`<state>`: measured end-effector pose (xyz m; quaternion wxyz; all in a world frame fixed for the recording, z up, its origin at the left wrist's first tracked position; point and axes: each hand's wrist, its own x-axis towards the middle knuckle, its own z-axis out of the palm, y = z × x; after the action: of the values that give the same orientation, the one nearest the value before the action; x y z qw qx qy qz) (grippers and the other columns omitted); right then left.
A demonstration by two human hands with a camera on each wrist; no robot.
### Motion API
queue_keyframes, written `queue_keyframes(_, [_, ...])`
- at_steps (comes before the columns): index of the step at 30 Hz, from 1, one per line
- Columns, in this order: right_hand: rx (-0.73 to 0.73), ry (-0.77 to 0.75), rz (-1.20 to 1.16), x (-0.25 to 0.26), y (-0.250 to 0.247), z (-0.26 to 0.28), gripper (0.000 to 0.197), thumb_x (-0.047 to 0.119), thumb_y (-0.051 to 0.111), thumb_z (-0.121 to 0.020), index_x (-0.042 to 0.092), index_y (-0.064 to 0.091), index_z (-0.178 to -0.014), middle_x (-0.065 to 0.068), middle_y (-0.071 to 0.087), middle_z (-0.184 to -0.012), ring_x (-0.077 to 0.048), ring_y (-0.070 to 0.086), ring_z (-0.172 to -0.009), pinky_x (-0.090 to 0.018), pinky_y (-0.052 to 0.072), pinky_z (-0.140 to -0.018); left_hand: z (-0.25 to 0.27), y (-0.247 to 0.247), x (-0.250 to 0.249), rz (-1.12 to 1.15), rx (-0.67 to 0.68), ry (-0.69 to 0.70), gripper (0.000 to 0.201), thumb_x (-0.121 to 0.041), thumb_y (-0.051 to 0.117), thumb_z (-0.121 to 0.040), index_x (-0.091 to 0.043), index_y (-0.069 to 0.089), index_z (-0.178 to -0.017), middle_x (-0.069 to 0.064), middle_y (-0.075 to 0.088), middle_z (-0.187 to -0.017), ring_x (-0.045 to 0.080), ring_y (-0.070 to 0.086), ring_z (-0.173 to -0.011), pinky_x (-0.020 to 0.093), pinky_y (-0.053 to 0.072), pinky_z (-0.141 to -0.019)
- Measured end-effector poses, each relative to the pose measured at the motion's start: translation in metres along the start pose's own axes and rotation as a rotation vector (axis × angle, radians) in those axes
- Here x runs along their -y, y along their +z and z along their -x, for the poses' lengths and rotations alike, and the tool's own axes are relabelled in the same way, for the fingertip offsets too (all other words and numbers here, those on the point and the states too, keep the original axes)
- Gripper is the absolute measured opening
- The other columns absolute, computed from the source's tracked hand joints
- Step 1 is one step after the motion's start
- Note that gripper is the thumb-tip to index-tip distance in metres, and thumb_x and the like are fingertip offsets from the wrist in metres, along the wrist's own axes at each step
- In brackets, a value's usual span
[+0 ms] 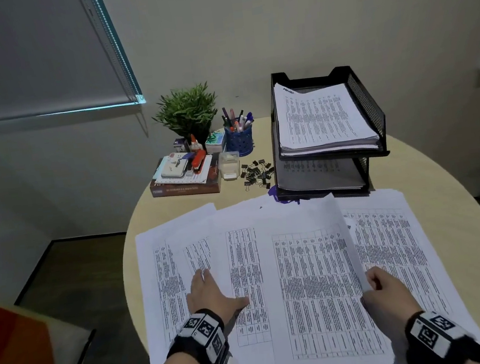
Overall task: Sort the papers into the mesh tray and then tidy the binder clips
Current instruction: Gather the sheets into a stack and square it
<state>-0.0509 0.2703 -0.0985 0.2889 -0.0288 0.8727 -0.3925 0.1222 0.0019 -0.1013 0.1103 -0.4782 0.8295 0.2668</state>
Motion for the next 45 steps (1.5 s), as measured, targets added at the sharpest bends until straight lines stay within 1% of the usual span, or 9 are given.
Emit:
queue_keyframes(7, [0.107,-0.027,0.029,0.0,0.003,0.018,0.019,0.009,0.065,-0.08,-0.008,0.055,-0.076,-0.009,0.05,-0.065,-0.019,0.046,-0.061,-0.027,0.034,-0.064,-0.003,0.0,0.0,-0.025,-0.084,-0.006,0.114,-0.062,0.075,-0.058,-0.01,0.023,-0.145,0.004,0.021,-0.154,0.021,0.018,-0.142,0.037,0.023,-0.116])
queue_keyframes(12, [0.101,-0.095,0.199,0.013,0.013,0.024,0.016,0.012,0.064,-0.083,0.015,0.054,-0.072,0.003,0.059,-0.071,-0.011,0.054,-0.066,-0.019,0.037,-0.054,-0.002,-0.004,0.006,0.049,-0.135,-0.003,0.072,-0.047,0.073,-0.069,-0.017,0.047,-0.129,0.0,0.037,-0.139,0.021,0.033,-0.13,0.034,0.032,-0.106])
queue_keyframes(17, [0.112,-0.1,0.263,0.029,0.033,0.038,0.016,0.012,0.059,-0.081,0.009,0.045,-0.075,-0.003,0.054,-0.071,-0.016,0.048,-0.057,-0.022,0.041,-0.05,-0.01,0.0,0.017,0.374,-0.199,0.057,0.014,-0.02,0.062,-0.086,-0.007,0.059,-0.085,0.011,0.058,-0.096,0.019,0.049,-0.078,0.026,0.041,-0.069])
queue_keyframes(20, [0.15,-0.158,0.356,0.038,0.044,0.042,0.026,0.017,0.057,-0.079,0.013,0.033,-0.068,-0.002,0.04,-0.069,-0.015,0.034,-0.057,-0.025,0.033,-0.05,-0.012,-0.004,0.021,0.535,-0.262,0.005,0.018,-0.012,0.052,-0.093,-0.006,0.046,-0.077,0.007,0.045,-0.075,0.017,0.039,-0.063,0.023,0.029,-0.054])
queue_keyframes(29, [0.148,-0.156,0.172,0.053,0.06,0.044,0.02,0.016,0.058,-0.082,0.014,0.039,-0.08,0.001,0.035,-0.073,-0.014,0.032,-0.062,-0.024,0.027,-0.055,-0.01,-0.01,0.026,1.067,-0.115,-0.068,0.007,-0.008,0.052,-0.094,-0.006,0.056,-0.099,0.0,0.058,-0.083,0.01,0.05,-0.07,0.018,0.04,-0.063])
queue_keyframes(34, [-0.012,-0.119,0.072,0.052,0.061,0.029,0.028,0.003,0.056,-0.081,0.014,0.034,-0.067,-0.002,0.036,-0.064,-0.015,0.032,-0.058,-0.027,0.026,-0.052,-0.013,-0.007,0.027,1.19,-0.034,-0.051,0.03,-0.002,0.058,-0.088,-0.017,0.05,-0.063,-0.019,0.058,-0.043,0.003,0.058,-0.054,0.018,0.043,-0.06])
queue_keyframes(37, [-0.117,-0.059,-0.004,0.053,0.056,0.022,0.018,0.003,0.053,-0.084,0.01,0.041,-0.072,-0.006,0.044,-0.068,-0.018,0.039,-0.059,-0.026,0.031,-0.053,-0.021,-0.001,0.033,1.187,-0.032,-0.07,0.017,-0.031,0.062,-0.079,-0.015,0.057,-0.075,0.0,0.054,-0.069,0.015,0.05,-0.069,0.025,0.035,-0.073])
queue_keyframes(40, [-0.102,-0.045,-0.049,0.054,0.052,0.018,0.017,0.007,0.051,-0.091,0.007,0.044,-0.076,-0.008,0.048,-0.07,-0.018,0.043,-0.059,-0.026,0.034,-0.051,-0.023,-0.001,0.032,1.182,0.023,-0.112,0.017,-0.013,0.046,-0.096,-0.015,0.06,-0.085,0.003,0.054,-0.081,0.015,0.05,-0.073,0.027,0.038,-0.069])
queue_keyframes(45, [-0.081,-0.057,-0.064,0.052,0.052,0.012,0.018,0.014,0.049,-0.095,0.01,0.043,-0.078,-0.004,0.046,-0.071,-0.017,0.043,-0.064,-0.028,0.034,-0.058,-0.018,-0.001,0.02,1.065,0.083,-0.115,0.046,-0.004,0.051,-0.093,0.002,0.04,-0.137,0.011,0.046,-0.136,0.032,0.043,-0.129,0.038,0.033,-0.109])
